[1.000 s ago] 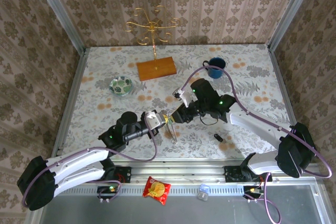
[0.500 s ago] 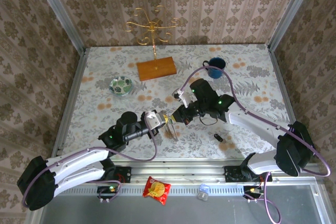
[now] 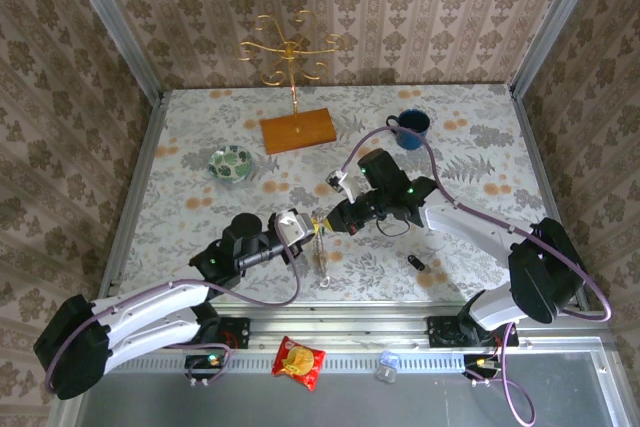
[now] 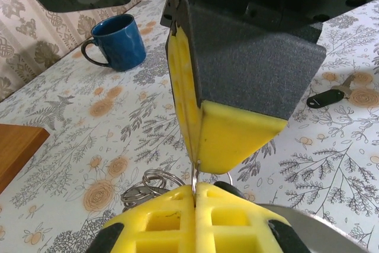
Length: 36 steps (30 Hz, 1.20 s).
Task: Put the keys on the keyring
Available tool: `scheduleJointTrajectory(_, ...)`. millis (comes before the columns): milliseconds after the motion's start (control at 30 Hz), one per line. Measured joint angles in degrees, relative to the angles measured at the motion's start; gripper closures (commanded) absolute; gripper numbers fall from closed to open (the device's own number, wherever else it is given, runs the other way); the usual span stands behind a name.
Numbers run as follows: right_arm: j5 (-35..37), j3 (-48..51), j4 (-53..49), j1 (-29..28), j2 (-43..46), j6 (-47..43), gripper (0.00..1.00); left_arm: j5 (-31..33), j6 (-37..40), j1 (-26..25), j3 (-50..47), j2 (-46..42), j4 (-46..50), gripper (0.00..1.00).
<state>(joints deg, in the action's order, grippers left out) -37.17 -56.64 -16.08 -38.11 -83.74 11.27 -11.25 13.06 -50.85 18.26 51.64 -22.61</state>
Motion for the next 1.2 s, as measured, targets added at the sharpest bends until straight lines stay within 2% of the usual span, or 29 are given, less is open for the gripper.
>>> scheduleJointTrajectory(100, -0.6, 0.5, 0.8, 0.5, 0.3, 0.7, 0.78, 0.0, 0.0, 0.0, 0.0, 0.1, -0.6, 1.0)
scheduleJointTrajectory(167, -0.4, 2.0, 2.5, 1.1, 1.5, 1.0, 0.69, -0.1, 0.0, 0.0, 0.0, 0.1, -1.2, 1.0)
scheduleJointTrajectory(300, 0.2, 9.3, 9.7, 1.5, 9.0, -1.2, 0.64, -0.3, -0.4, 0.0, -0.3, 0.1, -3.3, 1.0)
scheduleJointTrajectory(400, 0.7, 17.4, 19.5, 1.5, 15.5, -6.2, 0.63, -0.8, -1.4, 0.0, -1.2, 0.3, -5.3, 1.0)
scheduleJointTrajectory(500, 0.7, 22.4, 26.4, 1.3, 17.7, -12.9, 0.63, -2.0, -2.5, 0.2, -2.2, 1.1, -8.0, 1.0)
scheduleJointTrajectory(700, -0.3, 21.3, 29.9, 1.1, 16.0, -21.6, 0.69, -5.5, -4.5, 1.3, -4.4, 2.6, -13.4, 1.0)
scheduleJointTrajectory(1200, -2.8, 19.8, 32.7, -0.1, 10.6, -27.1, 0.8, -10.9, -6.1, 2.6, -5.2, 3.8, -18.4, 1.0)
